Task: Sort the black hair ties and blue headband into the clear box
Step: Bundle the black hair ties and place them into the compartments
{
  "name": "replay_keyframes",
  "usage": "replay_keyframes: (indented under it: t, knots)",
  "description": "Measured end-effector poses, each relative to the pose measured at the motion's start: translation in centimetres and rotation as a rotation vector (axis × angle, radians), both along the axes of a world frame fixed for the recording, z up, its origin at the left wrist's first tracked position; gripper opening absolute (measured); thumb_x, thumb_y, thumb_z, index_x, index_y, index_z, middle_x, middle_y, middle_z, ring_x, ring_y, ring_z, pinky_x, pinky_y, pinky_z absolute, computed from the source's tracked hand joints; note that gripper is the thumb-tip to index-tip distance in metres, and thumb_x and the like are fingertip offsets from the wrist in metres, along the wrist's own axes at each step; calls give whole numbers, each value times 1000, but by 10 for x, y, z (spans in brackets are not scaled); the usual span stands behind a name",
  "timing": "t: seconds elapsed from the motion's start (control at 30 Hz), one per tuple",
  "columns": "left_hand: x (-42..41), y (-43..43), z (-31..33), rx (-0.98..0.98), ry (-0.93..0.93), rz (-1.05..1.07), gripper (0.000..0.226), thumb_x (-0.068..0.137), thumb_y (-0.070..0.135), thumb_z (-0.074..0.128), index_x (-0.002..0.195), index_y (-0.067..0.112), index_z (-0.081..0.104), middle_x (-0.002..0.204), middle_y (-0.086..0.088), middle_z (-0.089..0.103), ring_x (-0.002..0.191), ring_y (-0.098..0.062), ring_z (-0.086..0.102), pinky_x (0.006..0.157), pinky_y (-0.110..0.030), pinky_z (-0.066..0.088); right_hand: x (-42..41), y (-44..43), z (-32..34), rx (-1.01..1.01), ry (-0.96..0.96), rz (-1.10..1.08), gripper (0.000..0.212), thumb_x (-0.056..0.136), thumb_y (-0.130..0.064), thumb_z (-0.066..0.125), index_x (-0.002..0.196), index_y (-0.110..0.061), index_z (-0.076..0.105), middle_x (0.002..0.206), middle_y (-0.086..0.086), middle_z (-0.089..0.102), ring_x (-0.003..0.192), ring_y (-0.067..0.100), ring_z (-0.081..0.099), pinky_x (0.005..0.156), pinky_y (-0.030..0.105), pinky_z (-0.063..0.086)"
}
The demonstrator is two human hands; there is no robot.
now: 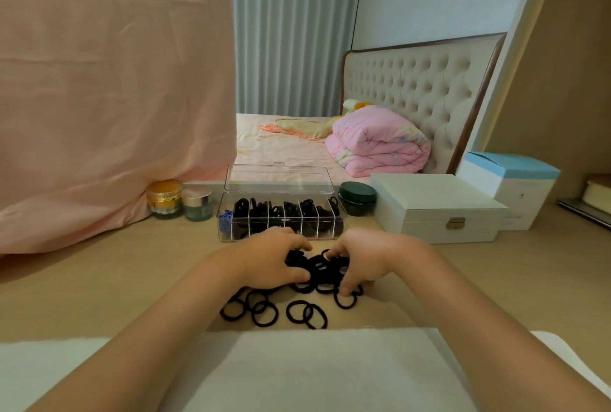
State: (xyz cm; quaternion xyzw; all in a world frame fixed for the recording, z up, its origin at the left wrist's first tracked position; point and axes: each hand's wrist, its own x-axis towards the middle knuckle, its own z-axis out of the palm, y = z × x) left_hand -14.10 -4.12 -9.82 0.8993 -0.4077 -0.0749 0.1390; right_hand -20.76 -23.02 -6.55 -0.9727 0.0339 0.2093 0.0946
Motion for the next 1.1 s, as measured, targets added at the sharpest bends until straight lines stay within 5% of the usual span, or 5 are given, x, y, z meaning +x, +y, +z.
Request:
replay_keyframes:
  t: [0.2,0.37,0.7,0.9,1.1]
  knots:
    - [-1,24,31,94,105,53,79,73,69,72,140,38,44,135,11,39,127,-12,39,109,-41,41,13,13,-2,14,-116,103,84,82,-29,82,154,-32,39,153,0,43,134,24,50,104,37,49]
    - [-16,4,11,270,5,34,101,61,82,69,144,35,33,131,10,32,122,-14,32,105,-45,43,10,4,6,45,-188,104,76,81,-35,82,147,-35,46,141,-6,44,125,16,52,104,35,47]
    - [-8,1,4,-64,-206,51,40,89,54,59,123,33,53,120,11,50,115,-10,45,93,-30,43,11,-12,-4,124,-230,92,58,85,-8,70,135,-34,57,121,-9,57,88,3,58,71,20,49]
    - [-9,-12,-6,10,-182,-15,55,84,56,64,136,40,54,130,14,50,118,-11,40,101,-35,38,11,-16,-9,6,-166,120,59,83,-7,73,135,-31,61,127,-6,58,107,14,59,91,29,54]
    - [-1,-9,-9,47,-177,-88,53,89,59,61,138,40,57,132,17,53,122,-8,43,104,-38,42,14,-13,-19,-17,-267,138,45,88,-14,71,131,-28,66,120,-6,66,96,11,62,78,22,52]
